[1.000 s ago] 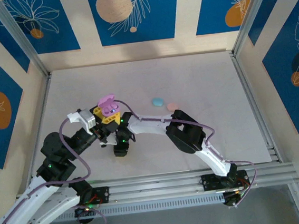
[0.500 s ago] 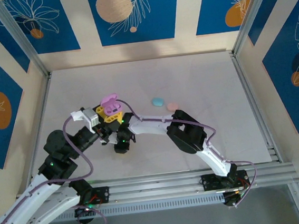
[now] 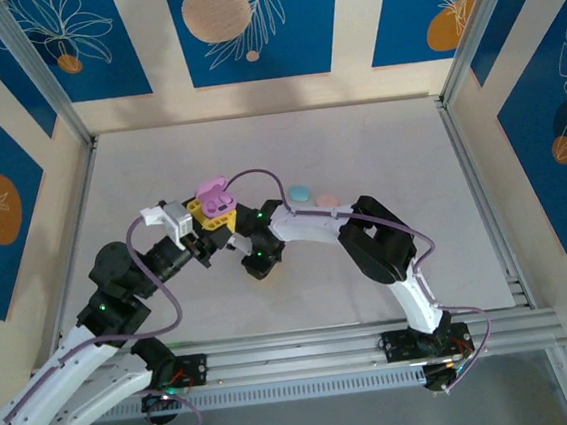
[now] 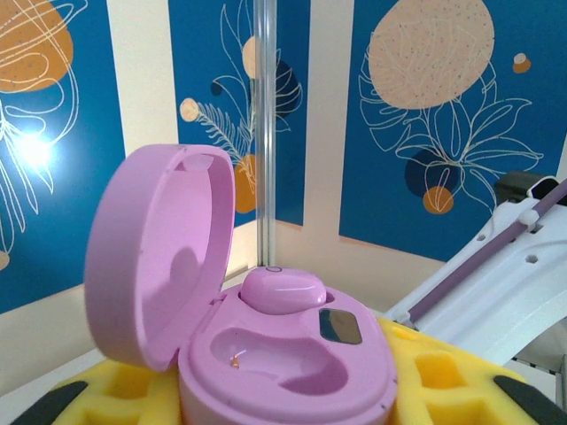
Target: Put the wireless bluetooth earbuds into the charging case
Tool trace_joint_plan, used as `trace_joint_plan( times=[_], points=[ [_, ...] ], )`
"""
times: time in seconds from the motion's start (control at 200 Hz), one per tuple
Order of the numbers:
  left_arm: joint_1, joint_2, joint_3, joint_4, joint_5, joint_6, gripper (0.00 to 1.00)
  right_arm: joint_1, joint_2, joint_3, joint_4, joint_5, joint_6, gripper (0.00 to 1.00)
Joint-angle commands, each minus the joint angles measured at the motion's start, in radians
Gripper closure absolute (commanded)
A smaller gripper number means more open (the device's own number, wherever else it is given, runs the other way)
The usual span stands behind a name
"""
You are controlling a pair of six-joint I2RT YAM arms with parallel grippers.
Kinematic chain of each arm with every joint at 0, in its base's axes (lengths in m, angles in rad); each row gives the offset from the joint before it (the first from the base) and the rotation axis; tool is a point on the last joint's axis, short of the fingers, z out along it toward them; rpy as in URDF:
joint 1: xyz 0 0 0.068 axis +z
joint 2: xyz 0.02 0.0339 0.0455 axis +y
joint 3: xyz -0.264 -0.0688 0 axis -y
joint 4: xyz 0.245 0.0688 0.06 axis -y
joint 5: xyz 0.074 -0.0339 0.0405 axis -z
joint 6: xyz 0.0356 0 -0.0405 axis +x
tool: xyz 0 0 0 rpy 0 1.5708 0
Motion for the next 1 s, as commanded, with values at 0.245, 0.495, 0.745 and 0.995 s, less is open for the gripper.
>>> trace_joint_plan(
  times=[0.245, 0.495, 0.745, 0.995],
  points=[
    [-0.006, 0.011, -0.008, 0.059, -0.011, -0.016, 0.77, -0.061, -0.137, -0.184, -0.042, 0.065, 0.303, 0.75],
    [-0.007, 0.032, -0.010, 0.073, -0.002, -0.014, 0.77, -0.079, -0.188, -0.270, -0.022, 0.074, 0.419, 0.75],
    [-0.007, 0.037, -0.009, 0.075, -0.002, -0.024, 0.77, -0.077, -0.168, -0.242, -0.034, 0.043, 0.412, 0.74],
    [-0.006, 0.036, -0.005, 0.067, -0.009, -0.023, 0.77, -0.080, -0.161, -0.202, -0.069, 0.029, 0.391, 0.68]
  ],
)
